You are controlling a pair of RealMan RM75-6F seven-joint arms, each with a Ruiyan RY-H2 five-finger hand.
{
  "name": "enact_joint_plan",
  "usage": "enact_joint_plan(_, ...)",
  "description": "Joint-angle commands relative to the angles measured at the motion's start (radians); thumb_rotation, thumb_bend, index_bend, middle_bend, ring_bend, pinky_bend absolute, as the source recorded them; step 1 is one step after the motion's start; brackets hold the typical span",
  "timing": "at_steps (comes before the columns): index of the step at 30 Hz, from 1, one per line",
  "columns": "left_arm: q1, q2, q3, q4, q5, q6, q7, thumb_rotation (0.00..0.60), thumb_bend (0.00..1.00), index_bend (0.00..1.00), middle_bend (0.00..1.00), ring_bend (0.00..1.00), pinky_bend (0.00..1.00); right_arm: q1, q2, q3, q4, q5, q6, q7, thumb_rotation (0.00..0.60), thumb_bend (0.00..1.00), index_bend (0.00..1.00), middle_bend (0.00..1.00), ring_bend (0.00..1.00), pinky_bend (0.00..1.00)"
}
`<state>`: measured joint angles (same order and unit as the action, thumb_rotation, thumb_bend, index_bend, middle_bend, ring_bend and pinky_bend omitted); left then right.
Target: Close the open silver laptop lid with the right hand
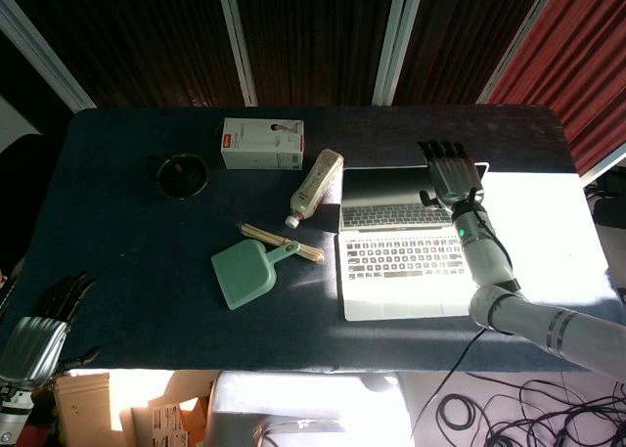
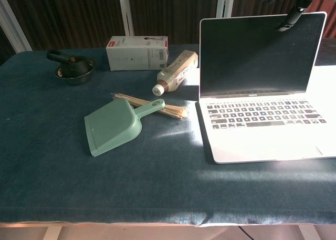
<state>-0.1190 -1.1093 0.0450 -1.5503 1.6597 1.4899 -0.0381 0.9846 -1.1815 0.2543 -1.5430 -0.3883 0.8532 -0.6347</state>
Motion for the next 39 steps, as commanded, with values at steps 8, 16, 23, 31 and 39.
enact_joint_plan(8, 0.000, 0.000, 0.001, 0.000, 0.001, 0.000, 0.003, 0.600, 0.03, 0.00, 0.03, 0.01, 0.14, -0.001, 0.008, -0.032, 0.006, -0.018, -0.010, 0.038, 0.600, 0.35, 0.05, 0.06, 0.00, 0.00)
enact_joint_plan(16, -0.003, -0.002, 0.000, 0.001, 0.002, -0.002, 0.005, 0.600, 0.03, 0.00, 0.03, 0.01, 0.14, 0.024, 0.006, -0.060, 0.008, 0.038, 0.003, 0.004, 0.600, 0.35, 0.13, 0.07, 0.00, 0.00)
enact_joint_plan(23, -0.006, -0.003, 0.000, -0.001, 0.004, -0.004, 0.008, 0.600, 0.03, 0.00, 0.03, 0.01, 0.14, 0.033, 0.019, -0.073, -0.001, 0.063, -0.002, 0.003, 0.600, 0.35, 0.18, 0.12, 0.00, 0.00)
enact_joint_plan(31, -0.004, -0.003, 0.004, -0.002, 0.013, 0.002, 0.013, 0.600, 0.03, 0.00, 0.03, 0.01, 0.14, 0.030, 0.038, -0.077, -0.022, 0.073, -0.032, 0.041, 0.600, 0.35, 0.19, 0.13, 0.00, 0.00)
enact_joint_plan(39, 0.002, -0.005, 0.004, 0.000, 0.018, 0.017, 0.015, 0.600, 0.03, 0.00, 0.03, 0.01, 0.14, 0.030, 0.103, -0.085, -0.106, 0.078, -0.040, 0.061, 0.600, 0.35, 0.19, 0.13, 0.00, 0.00)
